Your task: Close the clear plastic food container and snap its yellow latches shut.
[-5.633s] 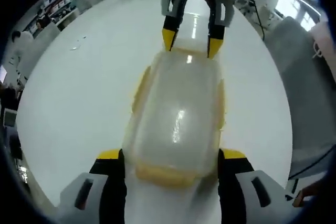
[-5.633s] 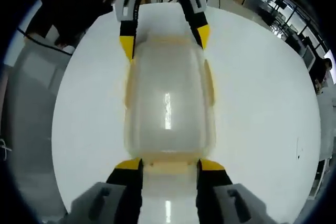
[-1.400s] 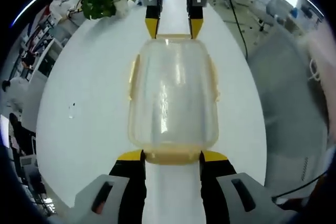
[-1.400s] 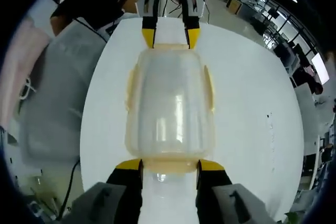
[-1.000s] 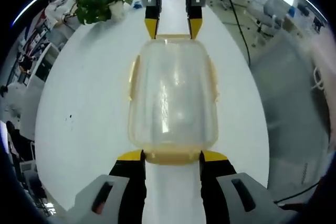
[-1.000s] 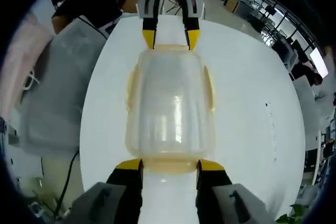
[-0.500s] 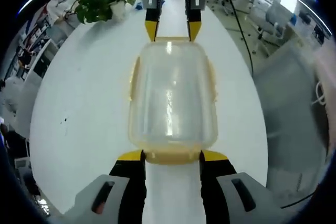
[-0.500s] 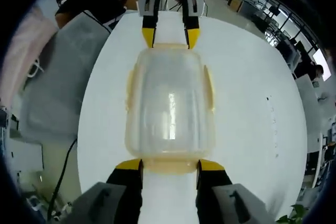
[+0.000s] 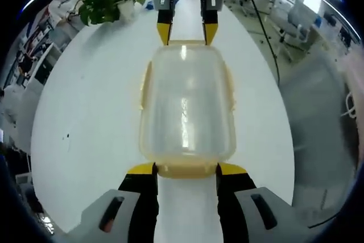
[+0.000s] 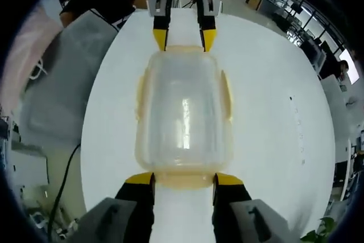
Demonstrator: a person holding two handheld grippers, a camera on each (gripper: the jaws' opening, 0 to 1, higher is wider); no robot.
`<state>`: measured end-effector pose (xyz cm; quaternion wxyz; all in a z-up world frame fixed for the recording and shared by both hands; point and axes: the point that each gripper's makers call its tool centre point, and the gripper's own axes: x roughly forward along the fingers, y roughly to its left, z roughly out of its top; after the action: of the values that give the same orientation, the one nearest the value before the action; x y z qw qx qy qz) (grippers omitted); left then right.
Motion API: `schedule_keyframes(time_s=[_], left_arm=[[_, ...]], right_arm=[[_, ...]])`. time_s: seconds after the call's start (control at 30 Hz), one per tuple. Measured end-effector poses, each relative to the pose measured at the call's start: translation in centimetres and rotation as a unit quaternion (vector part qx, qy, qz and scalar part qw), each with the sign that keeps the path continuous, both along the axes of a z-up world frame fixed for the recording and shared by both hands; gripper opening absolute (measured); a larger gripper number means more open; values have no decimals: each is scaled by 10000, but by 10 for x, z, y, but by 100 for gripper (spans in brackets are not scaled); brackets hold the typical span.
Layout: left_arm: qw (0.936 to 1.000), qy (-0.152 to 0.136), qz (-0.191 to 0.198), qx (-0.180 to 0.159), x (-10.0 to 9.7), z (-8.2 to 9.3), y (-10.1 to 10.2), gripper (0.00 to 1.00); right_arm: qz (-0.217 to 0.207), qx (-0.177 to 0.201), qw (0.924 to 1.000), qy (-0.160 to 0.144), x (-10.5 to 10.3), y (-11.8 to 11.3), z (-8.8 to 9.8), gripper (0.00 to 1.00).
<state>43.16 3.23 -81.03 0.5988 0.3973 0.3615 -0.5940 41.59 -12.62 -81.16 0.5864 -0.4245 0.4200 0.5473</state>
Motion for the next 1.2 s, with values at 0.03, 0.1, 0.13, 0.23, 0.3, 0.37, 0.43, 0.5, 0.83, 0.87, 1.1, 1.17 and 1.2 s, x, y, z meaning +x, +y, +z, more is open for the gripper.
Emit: schedule_keyframes(time_s=[0.03, 0.1, 0.13, 0.23, 0.3, 0.37, 0.43, 0.5, 0.83, 0.87, 1.1, 1.17, 1.2], left_arm=[[10000, -9, 1, 0, 0, -1, 0, 37], [10000, 0, 9, 19, 2, -3, 0, 37], [10000, 15, 11, 15, 3, -4, 0, 37], [10000, 59, 22, 19, 3, -6, 0, 37], [10000, 84, 24, 12, 3, -8, 0, 37], [9999, 98, 30, -3, 3, -12, 0, 37], [9999, 101, 23, 22, 2, -15, 0, 37], [9999, 125, 31, 8, 2, -16, 1, 37], [9999, 146, 48, -69, 3, -15, 2, 37], [9999, 144, 62, -70, 3, -14, 2, 37], [9998, 174, 74, -42, 4, -16, 6, 38], [9997, 205, 81, -68, 3, -16, 5, 38], [9997, 220, 102, -66, 3, -17, 4, 38]], right_arm=[[-4, -6, 10000, 3, 1, 0, -1, 37], [-8, 1, 10000, 10, 2, -1, -2, 37], [-7, -2, 10000, 23, 2, -1, -2, 37], [-5, -8, 10000, 46, 3, 0, -5, 37], [12, -43, 10000, 46, 3, 0, -7, 37], [29, -98, 9999, 22, 2, -1, -10, 37], [59, -127, 9999, 29, 2, 0, -12, 37], [41, -155, 9999, 52, 2, 0, -15, 37], [47, -148, 9999, 9, 5, 1, -12, 37], [55, -153, 9999, -10, 5, 2, -11, 37], [51, -162, 9998, 51, 5, 5, -14, 37], [38, -190, 9998, 83, 4, 4, -17, 37], [33, -195, 9998, 75, 5, 3, -18, 37]])
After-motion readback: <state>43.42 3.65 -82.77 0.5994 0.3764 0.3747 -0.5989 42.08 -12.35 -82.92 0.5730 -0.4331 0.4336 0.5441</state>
